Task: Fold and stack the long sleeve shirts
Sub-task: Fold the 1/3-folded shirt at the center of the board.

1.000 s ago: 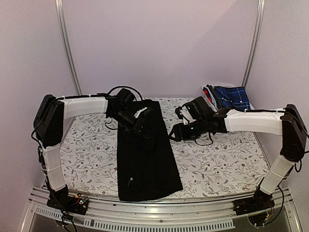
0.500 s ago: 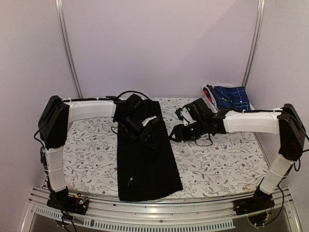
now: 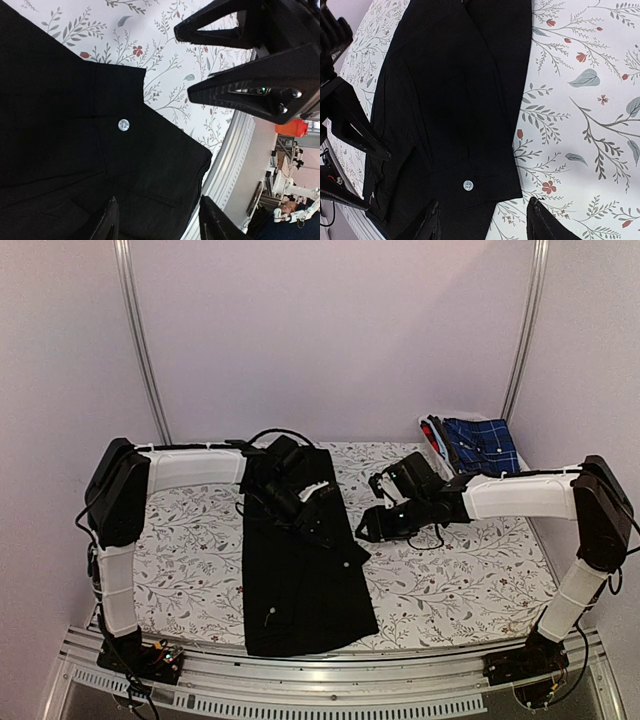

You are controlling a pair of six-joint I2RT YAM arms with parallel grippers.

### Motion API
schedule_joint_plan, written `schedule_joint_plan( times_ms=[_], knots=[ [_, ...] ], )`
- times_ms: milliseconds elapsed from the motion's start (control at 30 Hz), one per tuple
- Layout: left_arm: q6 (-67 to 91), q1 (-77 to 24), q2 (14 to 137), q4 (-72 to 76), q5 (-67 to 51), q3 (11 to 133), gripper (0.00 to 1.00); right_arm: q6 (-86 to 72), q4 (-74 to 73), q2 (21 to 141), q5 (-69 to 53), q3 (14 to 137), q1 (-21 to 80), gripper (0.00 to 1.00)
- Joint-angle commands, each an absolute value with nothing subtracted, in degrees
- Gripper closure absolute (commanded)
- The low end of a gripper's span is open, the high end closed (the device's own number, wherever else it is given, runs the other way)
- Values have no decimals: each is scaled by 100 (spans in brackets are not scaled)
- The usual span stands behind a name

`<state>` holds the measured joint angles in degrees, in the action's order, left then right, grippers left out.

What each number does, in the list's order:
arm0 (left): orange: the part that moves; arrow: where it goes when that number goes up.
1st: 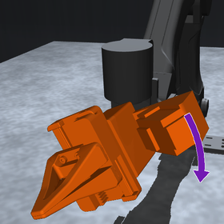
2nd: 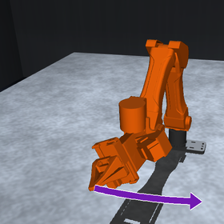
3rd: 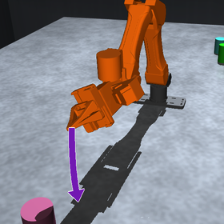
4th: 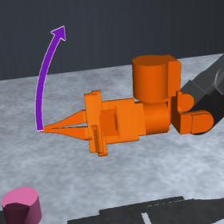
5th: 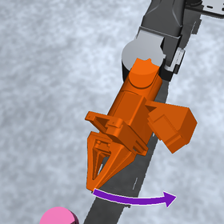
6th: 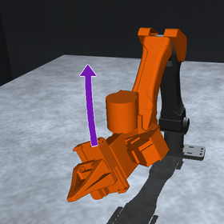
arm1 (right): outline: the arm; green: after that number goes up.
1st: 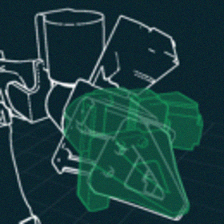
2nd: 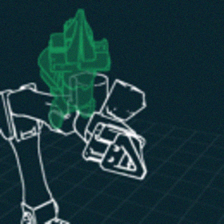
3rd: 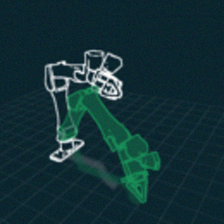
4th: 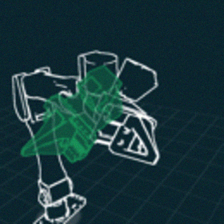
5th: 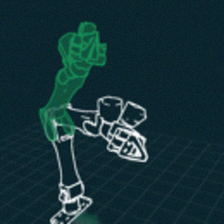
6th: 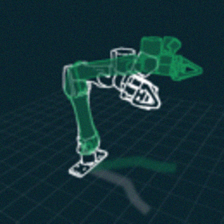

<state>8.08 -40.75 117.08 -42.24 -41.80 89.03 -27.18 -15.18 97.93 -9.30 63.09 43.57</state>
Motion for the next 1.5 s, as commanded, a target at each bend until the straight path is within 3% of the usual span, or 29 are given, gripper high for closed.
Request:
schedule_joint_plan(
  times_ms=[0,100,433,867,1467],
  knots=[
    [948,-4127,11461,-3929,-4136,8960,42,-2785,-1507,9679,-822,6189,4307,43],
    [1190,-4098,11165,-3596,-4118,8741,34,-2786,-1523,9638,-790,6189,4307,41],
    [2587,-3656,9891,-2119,-3638,7240,30,-2622,-1718,9623,-681,6422,4307,34],
    [3664,-3199,9103,-1439,-2569,6063,30,-2538,-1908,9860,-529,6789,4430,33],
    [4516,-2376,8289,-367,-2305,4589,31,-2446,-2285,10728,-490,7673,4792,34]
  ],
)
